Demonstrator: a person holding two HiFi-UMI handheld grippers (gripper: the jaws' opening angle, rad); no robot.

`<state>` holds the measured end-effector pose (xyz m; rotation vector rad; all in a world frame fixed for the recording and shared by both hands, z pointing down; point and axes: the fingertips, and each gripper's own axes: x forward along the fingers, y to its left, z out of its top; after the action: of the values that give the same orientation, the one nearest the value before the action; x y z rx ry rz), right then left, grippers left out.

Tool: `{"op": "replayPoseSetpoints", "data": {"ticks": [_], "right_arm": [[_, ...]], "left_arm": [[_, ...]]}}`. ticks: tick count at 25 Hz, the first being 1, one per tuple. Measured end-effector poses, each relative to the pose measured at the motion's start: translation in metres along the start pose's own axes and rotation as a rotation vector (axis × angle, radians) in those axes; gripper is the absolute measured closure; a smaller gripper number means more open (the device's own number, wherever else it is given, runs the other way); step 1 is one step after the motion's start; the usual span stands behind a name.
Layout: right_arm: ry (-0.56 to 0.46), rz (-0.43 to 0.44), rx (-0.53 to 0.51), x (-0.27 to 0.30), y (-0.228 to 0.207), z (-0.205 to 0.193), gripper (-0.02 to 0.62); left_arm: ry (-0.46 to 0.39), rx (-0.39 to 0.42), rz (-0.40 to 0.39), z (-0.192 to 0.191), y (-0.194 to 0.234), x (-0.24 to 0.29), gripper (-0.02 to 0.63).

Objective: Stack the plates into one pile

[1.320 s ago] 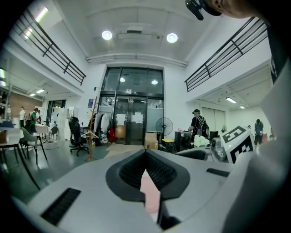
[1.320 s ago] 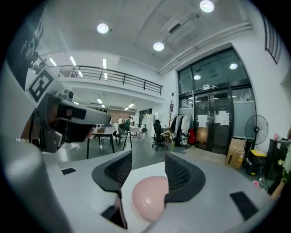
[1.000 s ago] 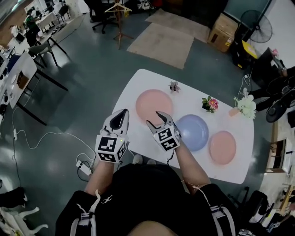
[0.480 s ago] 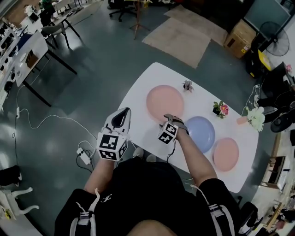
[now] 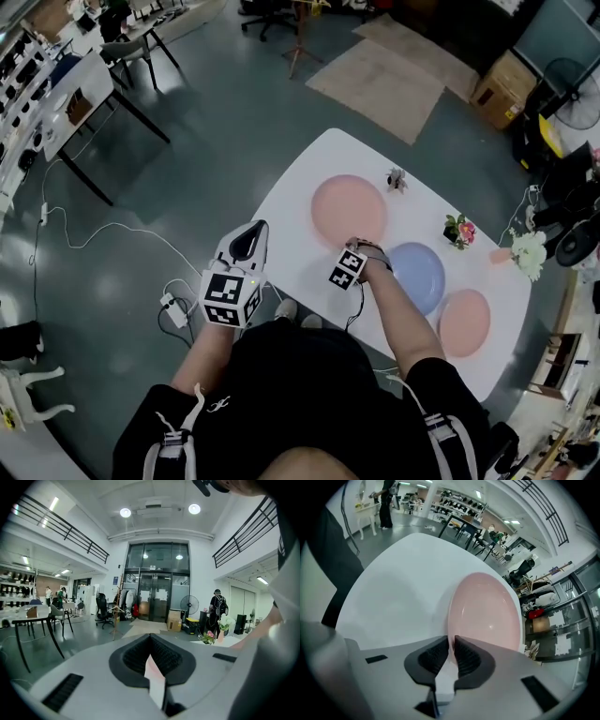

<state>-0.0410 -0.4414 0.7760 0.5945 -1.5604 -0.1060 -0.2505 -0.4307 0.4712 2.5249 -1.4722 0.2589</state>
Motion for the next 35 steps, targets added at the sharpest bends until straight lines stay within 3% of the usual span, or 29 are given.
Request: {"op": "replayPoseSetpoints", "data": {"ticks": [6,17,25,29,35], "right_arm": [[-0.023,-0.059,-0.103,-0.02,-0.002,0.019,0.563],[-0.034,-0.171,-0.057,-0.07,-0.007,0.022,0.554],[0.005,-0.262,0.045,-0.1,-0.013,-0.01,0.552],[0.055,-0.323,0.123,-0.112,-0.009,-0.041,0.551],[0.141,-0.346,0.273,-0.125,0.003,-0.096,0.551]], "left_arm": [[-0.007,-0.005,-0.016,0.004,-0.002,0.002,0.594],[-0.012,0.02,-0.086,0.014,-0.018,0.003,0.594],[-0.012,0.043,-0.215,0.018,-0.056,0.026,0.594],[-0.029,0.064,-0.299,0.023,-0.085,0.037,0.594],[-0.01,0.098,-0.422,0.023,-0.134,0.055,0.594]]}}
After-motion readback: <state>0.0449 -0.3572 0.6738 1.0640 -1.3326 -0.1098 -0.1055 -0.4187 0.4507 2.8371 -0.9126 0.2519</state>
